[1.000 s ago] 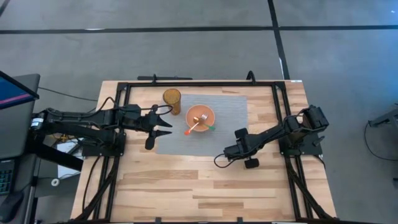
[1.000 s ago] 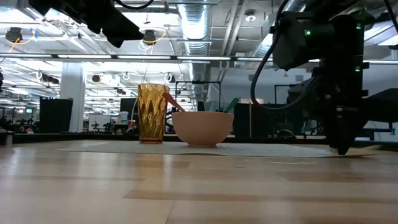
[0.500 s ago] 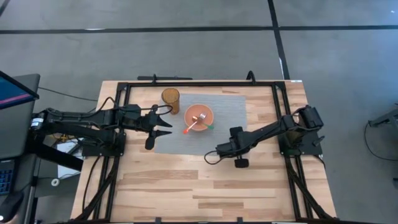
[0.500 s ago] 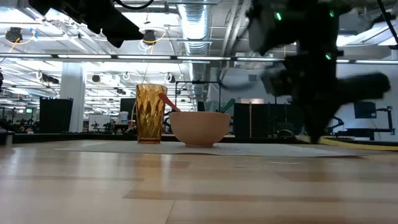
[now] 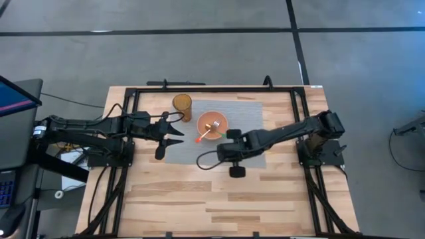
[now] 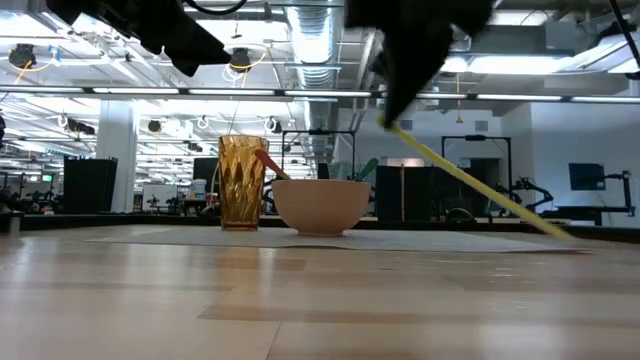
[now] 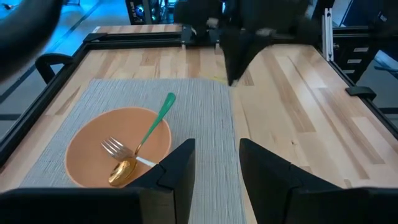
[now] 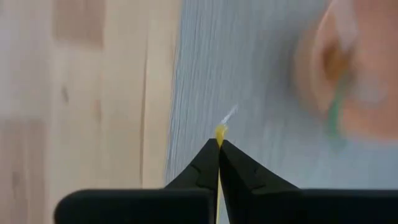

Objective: Pick & Place Utensil
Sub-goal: Put the yellow straw into the brown cup on the gray mat

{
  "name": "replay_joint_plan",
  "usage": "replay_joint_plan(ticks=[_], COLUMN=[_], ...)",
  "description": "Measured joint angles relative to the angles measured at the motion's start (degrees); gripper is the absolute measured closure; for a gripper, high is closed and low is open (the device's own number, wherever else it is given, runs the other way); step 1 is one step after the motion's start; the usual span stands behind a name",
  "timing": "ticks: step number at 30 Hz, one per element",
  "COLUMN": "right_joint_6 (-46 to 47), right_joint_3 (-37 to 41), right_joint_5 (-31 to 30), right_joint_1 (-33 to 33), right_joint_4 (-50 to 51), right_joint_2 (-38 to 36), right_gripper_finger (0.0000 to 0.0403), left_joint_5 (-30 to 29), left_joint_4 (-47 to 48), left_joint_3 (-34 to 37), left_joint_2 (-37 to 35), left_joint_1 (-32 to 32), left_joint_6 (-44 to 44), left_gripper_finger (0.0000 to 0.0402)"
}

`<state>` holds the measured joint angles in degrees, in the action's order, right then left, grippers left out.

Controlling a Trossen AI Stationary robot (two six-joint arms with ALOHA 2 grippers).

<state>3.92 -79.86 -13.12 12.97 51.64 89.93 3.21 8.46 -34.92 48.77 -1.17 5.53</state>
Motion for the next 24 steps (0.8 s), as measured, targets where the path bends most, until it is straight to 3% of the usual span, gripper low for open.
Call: replay_joint_plan(ticks=[6,10,15,24], right_joint_6=[-7.1,-5.6,-7.7,-21.3], right_joint_3=[-8.3,-12.5,-17.0,-17.7], right_joint_5=[-3.8,-7.6,-8.0,-6.1], right_joint_1=[-0.2,-1.4,-4.2,-10.7], right_joint_4=[-5.8,-9.1,-12.8,-43.5], right_joint_2=[-0.1,-0.1,-0.5,-1.5], right_gripper_finger=[0.0401,0.0401,0.0402,0.0402], left_joint_5=[-0.2,-2.6,-5.3,-5.3], left_joint_4=[-2.1,-2.1,-2.0,-0.4], left_joint_3=[0.0,-0.1,-0.1,0.1], left_joint_2=[-1.6,-6.5,-12.8,-17.0], left_joint_1=[0.0,0.0,0.0,0.0], left_joint_6=[0.0,0.2,0.2,0.2], left_gripper_finger=[0.0275,0.0275,0.0275,0.0275])
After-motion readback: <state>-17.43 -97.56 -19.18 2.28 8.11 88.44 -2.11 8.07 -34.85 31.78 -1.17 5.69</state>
